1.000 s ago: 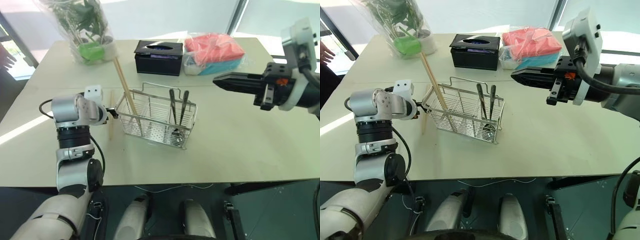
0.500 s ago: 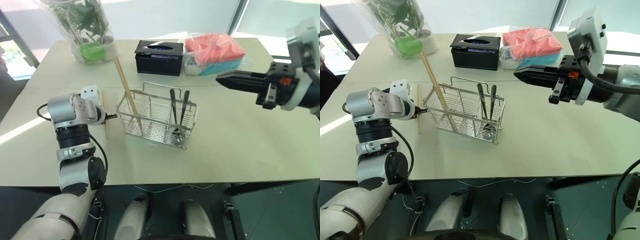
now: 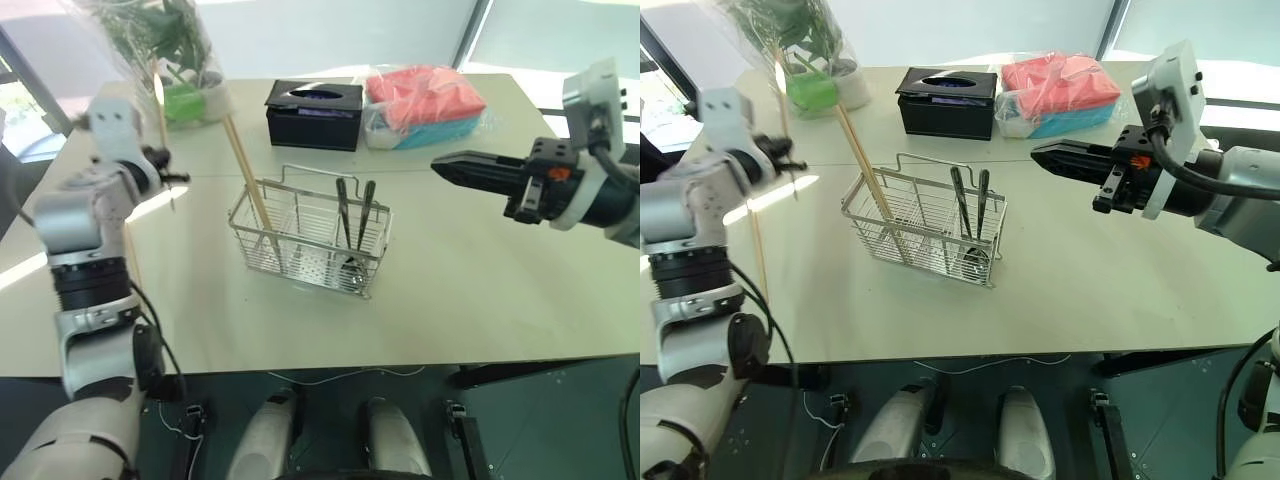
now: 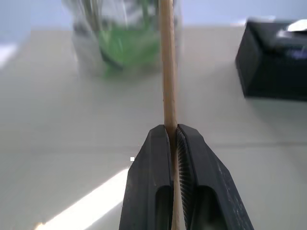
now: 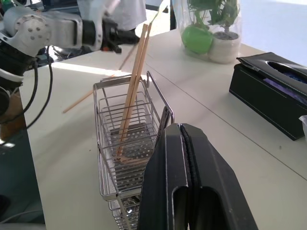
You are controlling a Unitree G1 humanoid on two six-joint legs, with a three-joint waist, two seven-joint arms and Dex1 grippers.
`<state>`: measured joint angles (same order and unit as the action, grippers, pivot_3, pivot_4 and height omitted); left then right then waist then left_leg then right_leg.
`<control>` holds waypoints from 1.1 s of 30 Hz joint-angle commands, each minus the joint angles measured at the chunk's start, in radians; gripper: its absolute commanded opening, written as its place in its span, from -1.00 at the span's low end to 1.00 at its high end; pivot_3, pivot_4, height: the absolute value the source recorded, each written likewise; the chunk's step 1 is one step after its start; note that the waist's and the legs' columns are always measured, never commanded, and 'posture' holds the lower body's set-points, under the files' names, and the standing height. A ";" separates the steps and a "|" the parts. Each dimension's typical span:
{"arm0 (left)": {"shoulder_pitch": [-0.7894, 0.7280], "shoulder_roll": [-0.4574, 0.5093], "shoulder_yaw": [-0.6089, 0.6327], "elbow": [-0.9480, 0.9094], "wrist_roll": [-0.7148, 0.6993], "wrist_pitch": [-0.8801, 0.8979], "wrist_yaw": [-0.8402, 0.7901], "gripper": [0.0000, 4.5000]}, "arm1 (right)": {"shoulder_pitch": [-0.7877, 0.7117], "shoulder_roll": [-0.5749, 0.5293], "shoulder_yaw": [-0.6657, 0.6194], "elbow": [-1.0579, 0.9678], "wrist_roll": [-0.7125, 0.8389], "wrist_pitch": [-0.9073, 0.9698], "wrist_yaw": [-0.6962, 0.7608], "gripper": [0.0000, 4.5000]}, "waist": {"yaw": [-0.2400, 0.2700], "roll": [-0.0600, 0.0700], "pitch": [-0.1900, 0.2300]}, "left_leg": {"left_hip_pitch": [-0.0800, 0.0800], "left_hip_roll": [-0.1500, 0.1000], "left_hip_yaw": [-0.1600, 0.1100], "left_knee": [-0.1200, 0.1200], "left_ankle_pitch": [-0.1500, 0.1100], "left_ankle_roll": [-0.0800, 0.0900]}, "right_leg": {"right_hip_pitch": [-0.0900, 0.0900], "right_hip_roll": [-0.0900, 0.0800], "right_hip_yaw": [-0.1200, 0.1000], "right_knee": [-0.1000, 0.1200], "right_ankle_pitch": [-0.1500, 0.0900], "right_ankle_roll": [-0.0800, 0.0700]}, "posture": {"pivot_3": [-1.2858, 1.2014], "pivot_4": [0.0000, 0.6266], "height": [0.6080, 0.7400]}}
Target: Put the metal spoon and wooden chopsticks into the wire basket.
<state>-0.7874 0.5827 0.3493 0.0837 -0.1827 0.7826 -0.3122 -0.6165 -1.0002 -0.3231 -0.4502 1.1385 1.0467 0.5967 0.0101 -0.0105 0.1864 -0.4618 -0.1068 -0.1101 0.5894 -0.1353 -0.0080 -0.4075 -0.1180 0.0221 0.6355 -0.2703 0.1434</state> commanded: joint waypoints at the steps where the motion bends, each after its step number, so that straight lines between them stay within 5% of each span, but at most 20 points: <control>1: 0.012 0.047 0.057 -0.018 -0.063 -0.156 -0.105 -0.98 | -0.010 0.006 -0.017 -0.016 -0.011 -0.035 -0.002 -1.00 | 0.002 0.000 0.000 | 0.000 0.000 0.000 0.000 0.000 0.000 | 0.000 0.000 0.000 0.000 0.000 0.000 | 0.03 -0.52 1.00; 6: 0.047 0.041 0.128 -0.060 -0.234 -0.237 -0.258 -0.98 | -0.018 0.011 -0.008 -0.001 -0.024 -0.052 0.012 -1.00 | 0.004 0.000 0.000 | 0.000 0.000 -0.001 0.001 0.000 0.001 | 0.001 0.000 -0.001 -0.002 0.000 -0.002 | 0.03 -0.52 1.00; 17: -0.016 -0.024 0.165 -0.176 -0.693 -0.087 -0.355 -0.98 | -0.008 0.030 -0.003 -0.012 -0.028 -0.060 0.014 -1.00 | -0.001 0.000 0.000 | 0.000 0.000 -0.001 0.002 0.001 0.003 | 0.002 0.001 -0.001 -0.001 0.000 -0.001 | 0.03 -0.52 1.00; 33: 0.119 -0.138 -0.063 -0.218 -0.647 -0.165 -0.399 -0.98 | 0.026 0.052 -0.020 -0.037 -0.024 -0.072 -0.004 -1.00 | -0.001 0.000 0.000 | 0.000 0.000 -0.001 0.002 0.002 0.004 | 0.002 0.001 -0.001 -0.001 0.000 -0.001 | 0.03 -0.52 1.00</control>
<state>-0.6767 0.4416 0.3033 -0.1022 -0.8556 0.6535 -0.6948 -0.5858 -0.9506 -0.3112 -0.4603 1.1061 0.9968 0.5957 0.0095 -0.0107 0.1865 -0.4614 -0.1064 -0.1108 0.5916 -0.1338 -0.0043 -0.4051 -0.1169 0.0215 0.6346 -0.2701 0.1419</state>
